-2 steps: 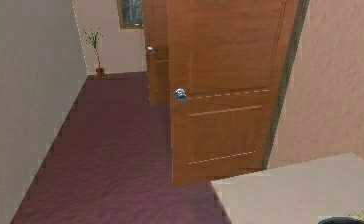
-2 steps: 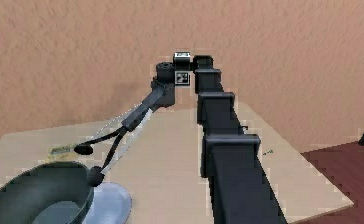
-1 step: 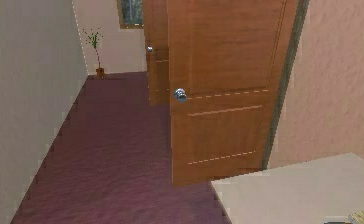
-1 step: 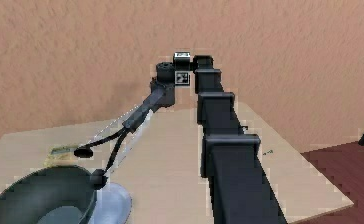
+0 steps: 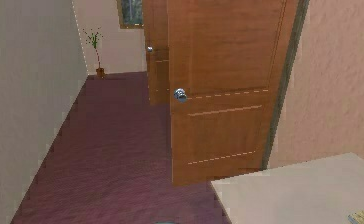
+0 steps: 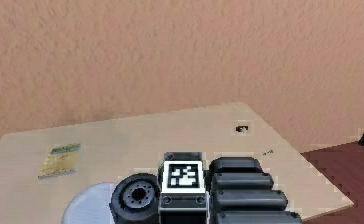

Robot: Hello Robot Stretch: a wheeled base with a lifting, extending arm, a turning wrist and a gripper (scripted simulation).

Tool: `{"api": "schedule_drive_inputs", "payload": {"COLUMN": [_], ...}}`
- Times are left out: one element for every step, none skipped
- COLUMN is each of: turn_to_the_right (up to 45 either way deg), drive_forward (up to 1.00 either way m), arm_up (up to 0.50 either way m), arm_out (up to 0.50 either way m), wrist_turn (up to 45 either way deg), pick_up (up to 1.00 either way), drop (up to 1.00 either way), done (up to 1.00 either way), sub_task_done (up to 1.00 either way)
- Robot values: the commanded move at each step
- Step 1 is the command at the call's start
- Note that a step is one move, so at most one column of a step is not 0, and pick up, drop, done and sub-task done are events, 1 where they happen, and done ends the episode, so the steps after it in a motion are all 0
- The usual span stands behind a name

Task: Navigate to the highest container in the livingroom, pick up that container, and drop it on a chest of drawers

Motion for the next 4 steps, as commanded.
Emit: {"api": "schedule_drive_inputs", "payload": {"turn_to_the_right": [-45.0, -45.0, -12.0, 0.0], "drive_forward": [0.00, 0.00, 0.00, 0.15], "arm_up": [0.00, 0.00, 0.00, 0.00], "arm_out": [0.00, 0.00, 0.00, 0.00], "wrist_turn": [0.0, 0.0, 0.0, 0.0], "pick_up": [0.00, 0.00, 0.00, 0.00], "drop": [0.00, 0.00, 0.00, 0.00], "done": [0.00, 0.00, 0.00, 0.00], "sub_task_done": [0.00, 0.00, 0.00, 0.00]}}
